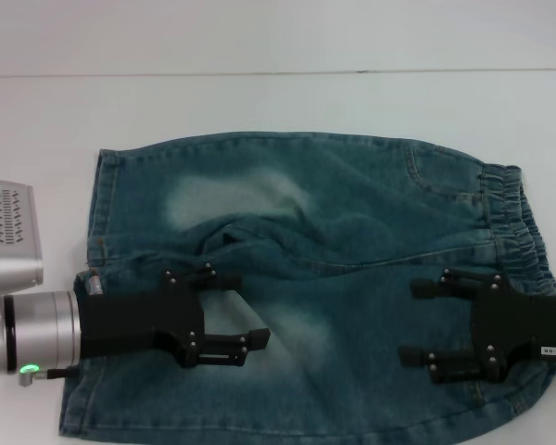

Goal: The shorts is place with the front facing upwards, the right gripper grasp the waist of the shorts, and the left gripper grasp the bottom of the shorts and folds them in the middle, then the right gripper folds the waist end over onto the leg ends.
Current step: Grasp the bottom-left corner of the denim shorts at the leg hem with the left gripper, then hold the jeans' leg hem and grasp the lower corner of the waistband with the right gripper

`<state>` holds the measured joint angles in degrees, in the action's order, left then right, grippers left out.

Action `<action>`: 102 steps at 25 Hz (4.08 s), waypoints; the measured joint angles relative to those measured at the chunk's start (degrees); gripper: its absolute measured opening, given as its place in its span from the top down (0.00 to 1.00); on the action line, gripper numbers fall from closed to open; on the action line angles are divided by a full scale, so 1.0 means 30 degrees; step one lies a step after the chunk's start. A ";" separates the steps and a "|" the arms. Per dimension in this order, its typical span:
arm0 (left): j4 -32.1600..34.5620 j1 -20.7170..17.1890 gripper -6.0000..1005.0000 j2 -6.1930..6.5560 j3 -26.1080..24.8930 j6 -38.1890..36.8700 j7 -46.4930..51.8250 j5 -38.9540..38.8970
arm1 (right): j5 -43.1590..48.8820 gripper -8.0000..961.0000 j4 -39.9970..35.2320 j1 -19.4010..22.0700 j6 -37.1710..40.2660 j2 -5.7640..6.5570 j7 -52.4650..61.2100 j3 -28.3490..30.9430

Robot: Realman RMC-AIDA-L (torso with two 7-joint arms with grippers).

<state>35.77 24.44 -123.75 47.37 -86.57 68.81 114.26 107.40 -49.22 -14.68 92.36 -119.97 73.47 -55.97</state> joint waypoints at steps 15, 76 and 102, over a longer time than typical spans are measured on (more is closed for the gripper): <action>0.1032 -0.0656 0.10 0.0005 -0.0232 -0.0336 0.0346 -0.0058 | -0.0017 0.05 0.0000 0.0020 -0.0020 -0.0030 0.0000 0.0057; 1.1099 -0.3467 0.10 -0.0175 -0.1538 -0.6329 1.1360 0.9323 | -0.0015 0.05 -0.0206 0.0049 -0.0063 0.0059 -0.0189 0.0316; 1.0282 -0.2299 0.82 -0.0155 -0.1202 -0.5379 1.0913 0.9226 | 0.0072 0.05 0.0241 0.0484 0.3533 0.0284 0.2252 0.5274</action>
<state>66.62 17.54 -124.22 43.76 -102.71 101.55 141.94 107.61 -48.50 -13.23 102.96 -119.12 80.23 -40.14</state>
